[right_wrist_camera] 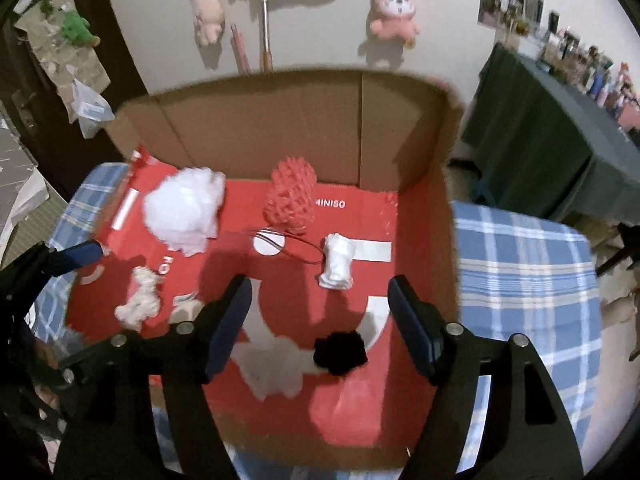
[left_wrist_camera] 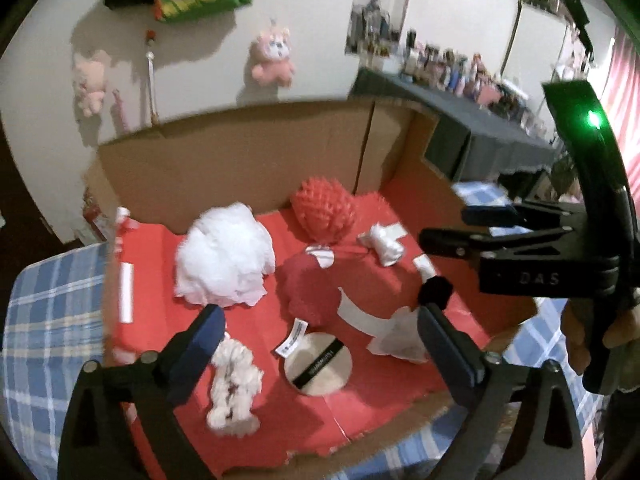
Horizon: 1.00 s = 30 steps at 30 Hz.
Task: Organize soft objects
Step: 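Move both open tools back from the box toward the remaining table items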
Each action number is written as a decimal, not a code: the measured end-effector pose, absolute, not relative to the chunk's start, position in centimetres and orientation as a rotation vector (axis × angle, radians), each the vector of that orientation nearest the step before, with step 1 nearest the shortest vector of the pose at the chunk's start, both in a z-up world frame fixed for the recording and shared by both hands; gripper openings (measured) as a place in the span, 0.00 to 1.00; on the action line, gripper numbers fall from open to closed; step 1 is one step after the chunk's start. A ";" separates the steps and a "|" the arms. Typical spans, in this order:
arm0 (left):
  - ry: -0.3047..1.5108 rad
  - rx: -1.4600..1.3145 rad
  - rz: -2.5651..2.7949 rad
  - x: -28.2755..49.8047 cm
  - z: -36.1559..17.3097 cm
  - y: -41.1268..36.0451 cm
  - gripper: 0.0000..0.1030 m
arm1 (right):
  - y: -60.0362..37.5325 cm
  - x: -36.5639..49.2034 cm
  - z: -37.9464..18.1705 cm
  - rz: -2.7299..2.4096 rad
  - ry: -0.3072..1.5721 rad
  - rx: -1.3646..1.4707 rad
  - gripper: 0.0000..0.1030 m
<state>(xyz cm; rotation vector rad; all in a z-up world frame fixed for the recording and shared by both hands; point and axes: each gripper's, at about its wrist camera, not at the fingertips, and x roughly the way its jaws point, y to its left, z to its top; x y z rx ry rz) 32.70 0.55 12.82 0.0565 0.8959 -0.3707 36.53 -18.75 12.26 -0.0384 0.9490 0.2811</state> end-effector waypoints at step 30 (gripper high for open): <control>0.332 0.022 -0.208 7.9 20.5 1.7 1.00 | -21.0 5.4 19.6 0.231 0.346 -0.051 0.94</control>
